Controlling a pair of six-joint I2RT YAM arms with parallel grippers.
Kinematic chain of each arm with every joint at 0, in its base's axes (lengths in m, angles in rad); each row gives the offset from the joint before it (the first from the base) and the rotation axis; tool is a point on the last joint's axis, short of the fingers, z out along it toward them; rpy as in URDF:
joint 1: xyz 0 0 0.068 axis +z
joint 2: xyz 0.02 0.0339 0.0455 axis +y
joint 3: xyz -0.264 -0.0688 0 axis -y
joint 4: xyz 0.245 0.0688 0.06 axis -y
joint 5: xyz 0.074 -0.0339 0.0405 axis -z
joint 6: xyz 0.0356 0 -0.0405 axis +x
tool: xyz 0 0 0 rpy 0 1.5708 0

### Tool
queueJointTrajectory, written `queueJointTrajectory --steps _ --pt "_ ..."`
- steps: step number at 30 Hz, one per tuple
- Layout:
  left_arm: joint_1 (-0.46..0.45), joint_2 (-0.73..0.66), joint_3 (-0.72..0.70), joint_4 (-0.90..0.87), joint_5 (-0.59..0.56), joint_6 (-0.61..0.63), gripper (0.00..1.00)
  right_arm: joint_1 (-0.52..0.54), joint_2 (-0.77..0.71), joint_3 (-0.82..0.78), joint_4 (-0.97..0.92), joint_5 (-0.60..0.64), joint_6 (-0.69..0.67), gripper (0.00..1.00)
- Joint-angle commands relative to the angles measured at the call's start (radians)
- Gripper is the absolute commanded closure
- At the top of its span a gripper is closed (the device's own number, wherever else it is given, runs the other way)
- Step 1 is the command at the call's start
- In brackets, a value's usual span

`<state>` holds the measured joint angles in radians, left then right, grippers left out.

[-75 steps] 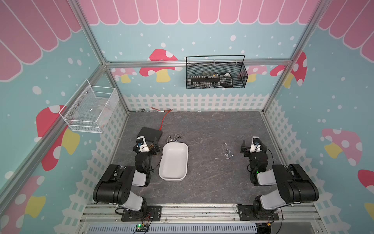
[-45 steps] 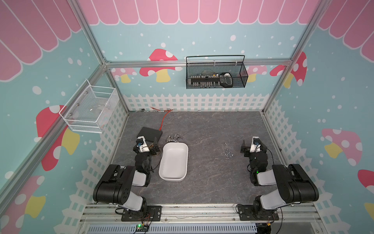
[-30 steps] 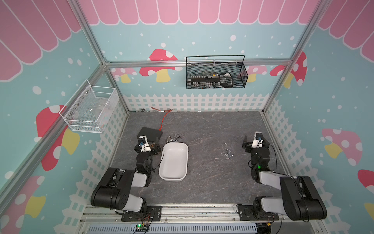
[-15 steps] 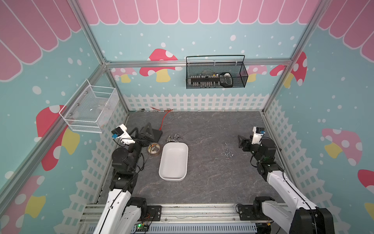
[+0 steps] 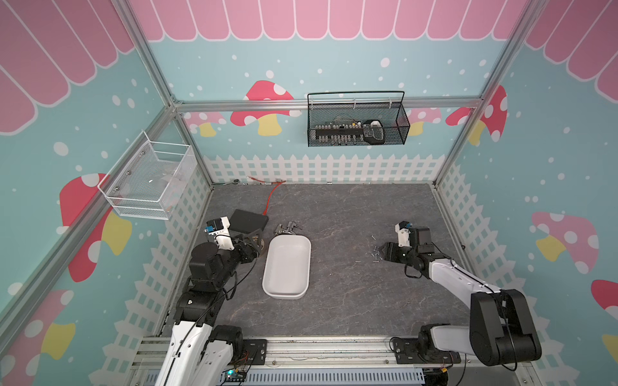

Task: Put the screws on the desktop into the storage box
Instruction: Pick up the screw from the center of the board.

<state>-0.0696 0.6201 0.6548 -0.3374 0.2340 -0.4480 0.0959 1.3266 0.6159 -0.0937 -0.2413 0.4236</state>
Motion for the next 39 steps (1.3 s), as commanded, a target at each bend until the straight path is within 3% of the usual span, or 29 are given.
queueJointTrajectory --steps 1,6,22,32,39 --pt "-0.001 0.027 0.011 -0.032 0.064 0.034 0.24 0.008 0.015 0.026 -0.024 0.083 -0.009 0.42" --pt "-0.001 0.022 0.008 -0.032 0.052 0.031 0.24 0.011 0.073 0.055 -0.025 0.121 -0.013 0.53" --pt "-0.001 0.027 0.007 -0.031 0.049 0.030 0.24 0.040 0.201 0.096 -0.009 0.134 -0.029 0.68" --pt "-0.001 0.031 0.005 -0.032 0.046 0.029 0.24 0.055 0.233 0.097 0.001 0.142 -0.037 0.70" --pt "-0.001 0.034 0.005 -0.031 0.046 0.029 0.25 0.063 0.236 0.103 -0.001 0.139 -0.039 0.79"
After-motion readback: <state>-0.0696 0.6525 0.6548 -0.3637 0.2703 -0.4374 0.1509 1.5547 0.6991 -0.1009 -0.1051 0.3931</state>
